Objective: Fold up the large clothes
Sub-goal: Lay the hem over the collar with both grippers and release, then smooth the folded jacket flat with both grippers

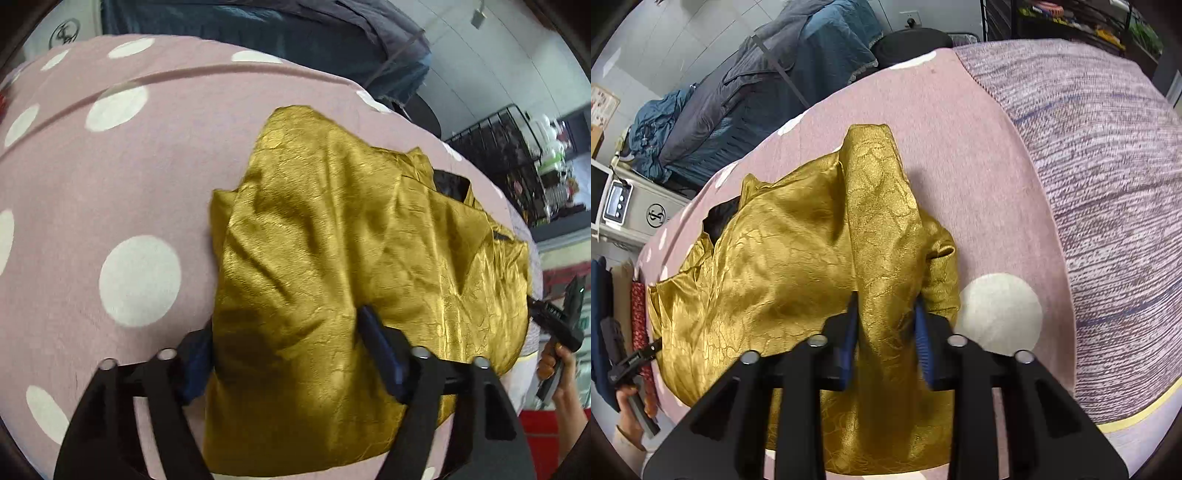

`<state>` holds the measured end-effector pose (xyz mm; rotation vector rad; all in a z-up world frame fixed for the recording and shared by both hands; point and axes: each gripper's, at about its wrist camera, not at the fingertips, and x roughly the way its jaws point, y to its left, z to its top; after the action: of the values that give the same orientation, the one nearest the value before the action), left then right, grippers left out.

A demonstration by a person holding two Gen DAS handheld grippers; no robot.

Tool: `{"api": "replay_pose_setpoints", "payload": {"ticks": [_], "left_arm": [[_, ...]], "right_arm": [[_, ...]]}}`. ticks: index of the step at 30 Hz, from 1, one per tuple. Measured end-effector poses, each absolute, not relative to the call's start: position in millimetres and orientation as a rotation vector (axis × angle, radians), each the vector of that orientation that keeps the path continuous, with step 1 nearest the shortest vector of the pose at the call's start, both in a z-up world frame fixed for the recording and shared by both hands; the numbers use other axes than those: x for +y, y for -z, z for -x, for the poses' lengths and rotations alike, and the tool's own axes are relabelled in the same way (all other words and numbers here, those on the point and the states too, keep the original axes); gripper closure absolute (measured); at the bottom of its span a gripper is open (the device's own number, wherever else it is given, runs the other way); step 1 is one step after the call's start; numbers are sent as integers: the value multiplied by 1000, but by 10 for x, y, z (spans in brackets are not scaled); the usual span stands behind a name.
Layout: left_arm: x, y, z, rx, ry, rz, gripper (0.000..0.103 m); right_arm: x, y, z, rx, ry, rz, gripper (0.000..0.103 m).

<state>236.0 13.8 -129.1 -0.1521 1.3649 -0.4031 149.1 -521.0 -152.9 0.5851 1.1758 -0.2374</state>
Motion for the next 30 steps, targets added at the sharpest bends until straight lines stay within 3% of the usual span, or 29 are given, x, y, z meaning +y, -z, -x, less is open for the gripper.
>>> {"api": "replay_pose_setpoints", "payload": {"ticks": [2,8,15,17,20,24,26,27,29,30], "left_arm": [[22,1286,-2424,1353,400,92,49],[-253,1303,-2788,1339,383,1,64],[-659,1416,-3089,1341,378,-143,65],[-685,1483,-3143,1354,369,-140,61],[-643,1565,-3235,1380,341,-94,48],[-542,1496,-3267,1370,334,-42,40],[-499,1365,-3242,1319,316,-54,20],[-449,1272,-3224,1277,307,-55,17],[-329,1138,-3215,1236,295,-28,13],[-274,1098,-3219,1231,285,-10,13]], "right_arm": [[-5245,1504,-1504,1169,256,-577,84],[-5362,1578,-1503,1175,389,-623,86],[-5355,1737,-1289,1194,502,-614,86],[-5339,1777,-1254,1193,507,-614,82],[-5333,1803,-1223,1198,549,-609,56],[-5310,1749,-1171,1174,555,-616,54],[-5260,1699,-1162,1187,538,-582,54],[-5234,1659,-1153,1180,531,-564,54],[-5198,1568,-1105,1162,529,-546,43],[-5198,1519,-1027,1153,534,-541,42]]}}
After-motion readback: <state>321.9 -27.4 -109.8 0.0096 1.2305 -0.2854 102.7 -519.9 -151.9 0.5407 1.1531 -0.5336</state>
